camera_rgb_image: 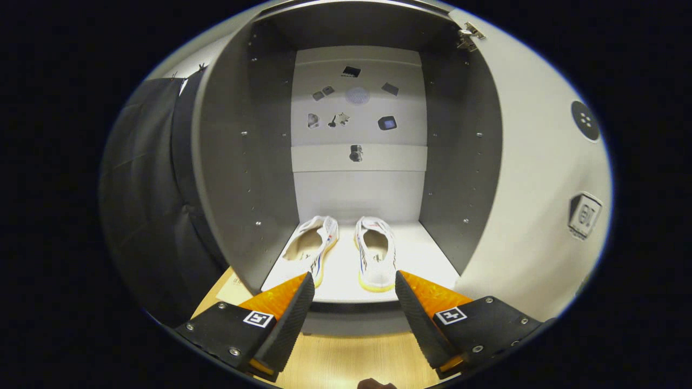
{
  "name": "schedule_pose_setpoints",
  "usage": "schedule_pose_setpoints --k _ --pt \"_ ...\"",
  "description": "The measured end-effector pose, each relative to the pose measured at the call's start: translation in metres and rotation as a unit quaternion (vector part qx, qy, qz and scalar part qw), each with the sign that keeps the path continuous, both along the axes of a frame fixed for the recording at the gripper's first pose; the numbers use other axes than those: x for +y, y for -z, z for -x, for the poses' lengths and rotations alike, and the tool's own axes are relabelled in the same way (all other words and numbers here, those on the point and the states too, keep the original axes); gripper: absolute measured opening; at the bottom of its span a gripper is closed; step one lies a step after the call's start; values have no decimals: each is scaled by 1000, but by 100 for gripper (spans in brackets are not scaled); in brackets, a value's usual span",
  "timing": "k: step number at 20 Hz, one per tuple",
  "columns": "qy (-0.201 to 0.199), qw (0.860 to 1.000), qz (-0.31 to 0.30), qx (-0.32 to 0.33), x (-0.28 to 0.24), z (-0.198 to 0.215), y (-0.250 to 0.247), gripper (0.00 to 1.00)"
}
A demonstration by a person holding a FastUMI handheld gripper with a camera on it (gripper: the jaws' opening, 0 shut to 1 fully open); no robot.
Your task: Open the shoe cabinet door, grab the shoes and put them into the shoe cabinet, then close the shoe cabinet door.
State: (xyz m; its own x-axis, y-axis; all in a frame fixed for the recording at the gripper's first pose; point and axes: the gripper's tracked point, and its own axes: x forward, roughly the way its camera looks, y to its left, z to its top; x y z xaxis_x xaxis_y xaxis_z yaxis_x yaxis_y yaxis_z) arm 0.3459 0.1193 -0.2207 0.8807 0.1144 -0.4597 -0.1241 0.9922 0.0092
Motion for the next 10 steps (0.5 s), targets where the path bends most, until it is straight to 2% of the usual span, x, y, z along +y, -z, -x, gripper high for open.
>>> schedule_pose_setpoints --k 5,10 --pt "4 1000 4 -2 -20 81 -17 93" --pt "-14 999 -26 -22 -32 131 -44 93"
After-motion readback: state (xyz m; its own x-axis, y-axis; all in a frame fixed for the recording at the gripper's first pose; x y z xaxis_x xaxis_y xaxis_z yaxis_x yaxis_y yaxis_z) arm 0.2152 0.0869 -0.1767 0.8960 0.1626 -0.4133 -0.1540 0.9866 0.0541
